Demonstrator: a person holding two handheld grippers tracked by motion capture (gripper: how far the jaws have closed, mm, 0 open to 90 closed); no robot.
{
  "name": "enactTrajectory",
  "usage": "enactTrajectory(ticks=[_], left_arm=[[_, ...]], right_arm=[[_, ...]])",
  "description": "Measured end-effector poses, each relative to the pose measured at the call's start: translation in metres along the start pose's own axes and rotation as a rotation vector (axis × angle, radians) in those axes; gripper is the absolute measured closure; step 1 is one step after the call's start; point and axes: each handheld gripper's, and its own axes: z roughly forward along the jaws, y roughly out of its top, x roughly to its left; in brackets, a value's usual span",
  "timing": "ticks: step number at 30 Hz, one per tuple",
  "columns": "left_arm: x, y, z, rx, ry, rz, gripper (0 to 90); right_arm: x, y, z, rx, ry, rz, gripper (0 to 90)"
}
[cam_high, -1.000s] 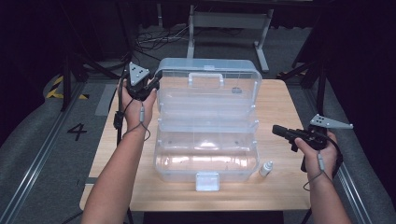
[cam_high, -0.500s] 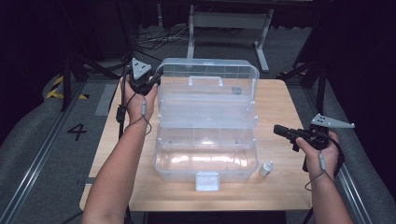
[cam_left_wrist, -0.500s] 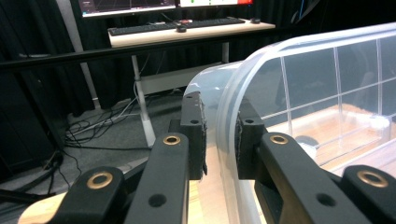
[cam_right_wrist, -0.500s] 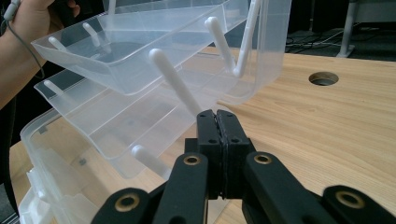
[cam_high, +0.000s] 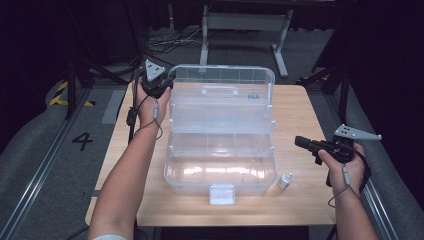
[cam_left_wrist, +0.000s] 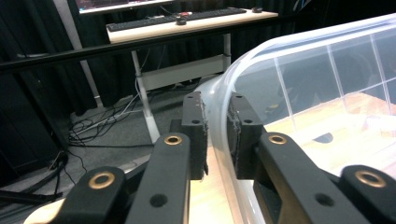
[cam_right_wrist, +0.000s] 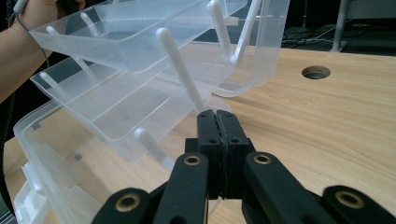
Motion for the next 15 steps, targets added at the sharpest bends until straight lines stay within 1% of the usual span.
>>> enactTrajectory(ticks=[3, 8, 10, 11, 13, 15], left_arm=[[0.002, -0.002, 0.005, 0.003, -0.004, -0.016, 80.3], [0.004, -0.005, 0.012, 0.017, -0.001, -0.006, 81.1], [0.005, -0.006, 0.015, 0.022, -0.001, -0.007, 81.3], [0.006, -0.007, 0.017, 0.02, -0.003, -0.015, 81.4], [0.007, -0.008, 0.019, 0.024, -0.003, -0.012, 81.6], [0.008, -0.011, 0.022, 0.027, -0.009, -0.027, 81.9]], right_arm=[[-0.001, -0.001, -0.002, 0.003, -0.006, 0.003, 90.0], [-0.002, -0.002, -0.003, 0.007, -0.011, 0.005, 90.0], [-0.003, -0.003, -0.003, 0.009, -0.014, 0.008, 90.0], [-0.004, -0.003, -0.004, 0.01, -0.014, 0.009, 90.0], [-0.004, -0.003, -0.004, 0.011, -0.016, 0.009, 90.0], [-0.005, -0.004, -0.003, 0.011, -0.016, 0.012, 90.0]])
